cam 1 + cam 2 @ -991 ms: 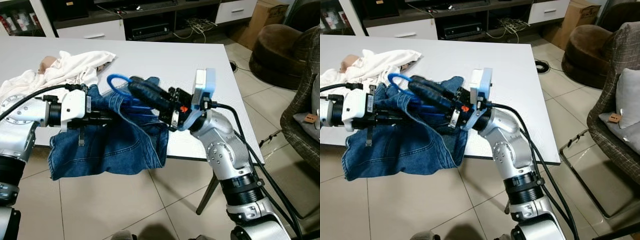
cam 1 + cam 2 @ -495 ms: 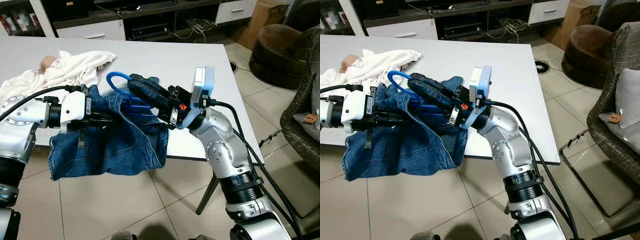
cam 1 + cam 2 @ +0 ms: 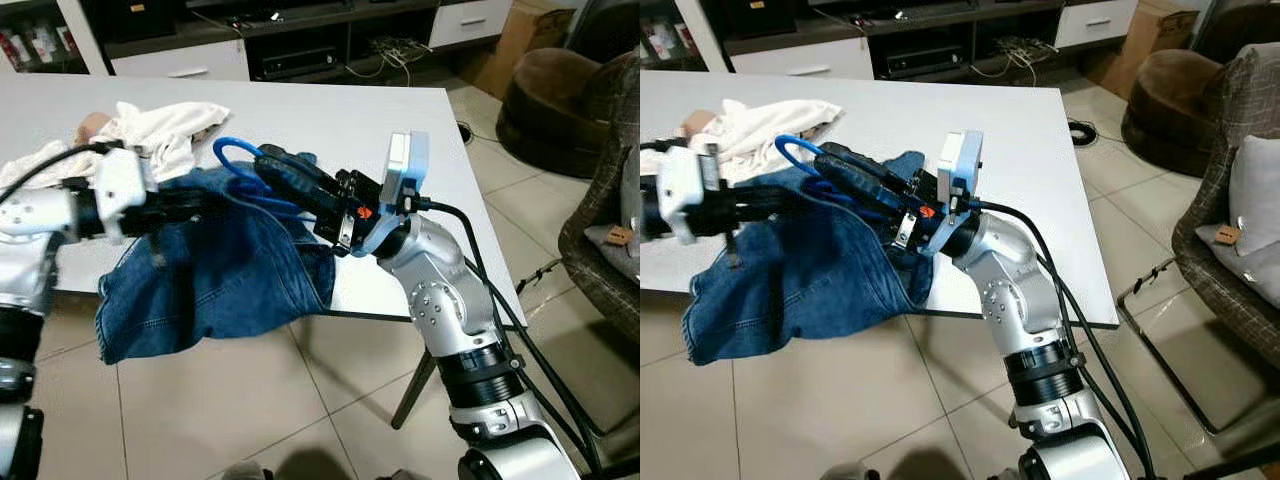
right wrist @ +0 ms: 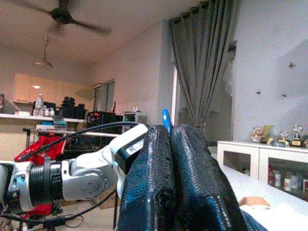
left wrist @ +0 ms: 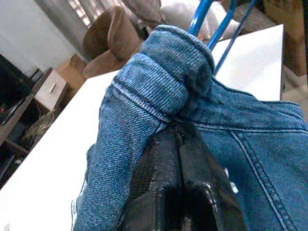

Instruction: Hang hanger

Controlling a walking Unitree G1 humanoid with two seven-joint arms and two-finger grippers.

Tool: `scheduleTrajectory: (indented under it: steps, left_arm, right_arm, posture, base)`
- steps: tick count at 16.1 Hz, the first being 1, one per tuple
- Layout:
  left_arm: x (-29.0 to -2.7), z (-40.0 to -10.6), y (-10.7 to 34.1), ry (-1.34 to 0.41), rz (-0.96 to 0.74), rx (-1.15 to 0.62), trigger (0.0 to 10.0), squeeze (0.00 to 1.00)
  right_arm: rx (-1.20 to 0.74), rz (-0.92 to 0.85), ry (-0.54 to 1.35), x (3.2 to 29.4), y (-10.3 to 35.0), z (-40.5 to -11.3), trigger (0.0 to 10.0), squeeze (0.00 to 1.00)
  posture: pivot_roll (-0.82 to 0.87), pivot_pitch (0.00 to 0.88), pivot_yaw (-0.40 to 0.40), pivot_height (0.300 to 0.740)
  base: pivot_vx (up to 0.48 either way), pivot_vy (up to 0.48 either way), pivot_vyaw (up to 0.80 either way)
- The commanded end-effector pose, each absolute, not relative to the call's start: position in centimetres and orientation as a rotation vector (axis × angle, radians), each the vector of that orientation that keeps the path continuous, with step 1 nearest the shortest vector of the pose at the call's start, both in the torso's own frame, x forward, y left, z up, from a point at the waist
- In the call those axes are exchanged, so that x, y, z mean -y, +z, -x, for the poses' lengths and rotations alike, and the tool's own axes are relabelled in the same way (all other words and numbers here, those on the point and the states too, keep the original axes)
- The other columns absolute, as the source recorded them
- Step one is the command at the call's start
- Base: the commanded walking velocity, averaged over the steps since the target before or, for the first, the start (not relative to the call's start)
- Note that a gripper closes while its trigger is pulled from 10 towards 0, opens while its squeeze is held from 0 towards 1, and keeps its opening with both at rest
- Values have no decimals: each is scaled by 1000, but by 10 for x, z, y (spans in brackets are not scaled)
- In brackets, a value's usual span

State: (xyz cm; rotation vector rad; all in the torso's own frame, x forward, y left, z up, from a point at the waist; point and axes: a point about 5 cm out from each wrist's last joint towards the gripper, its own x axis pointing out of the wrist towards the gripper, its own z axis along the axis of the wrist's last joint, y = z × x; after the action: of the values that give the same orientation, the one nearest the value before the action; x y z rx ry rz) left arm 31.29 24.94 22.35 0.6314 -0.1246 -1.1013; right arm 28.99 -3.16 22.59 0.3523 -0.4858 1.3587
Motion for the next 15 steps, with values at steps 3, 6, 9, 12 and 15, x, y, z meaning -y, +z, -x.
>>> scheduleTrajectory:
  steps: [3,6,9,12,15]
  left_arm:
    - [-257,-311,232,-1091,-623,135,0,0]
    - [-259,-310,231,-1115,-604,115,0,0]
    - [-258,-317,227,-1054,-658,98,6980,0]
    - [-255,-316,237,-1086,-600,108,10000,812]
    - [-256,-317,241,-1079,-590,130,10000,1000]
  right_arm:
    - [511,-332,1358,31,232,-291,10000,0]
    - [516,-328,1355,31,233,-292,10000,0]
    - [527,-332,1353,30,236,-291,10000,0]
    - [546,-363,1286,31,243,-298,10000,0]
    - [552,-363,1281,32,244,-299,10000,0]
  posture:
    - [-5,0,45,740]
    - [-7,0,49,740]
    - [-8,0,50,740]
    - [-9,0,52,740]
    - [-6,0,51,740]
  base:
    - [0,0,0]
    - [0,0,0]
    - [0,0,0]
    - [0,0,0]
    - [0,0,0]
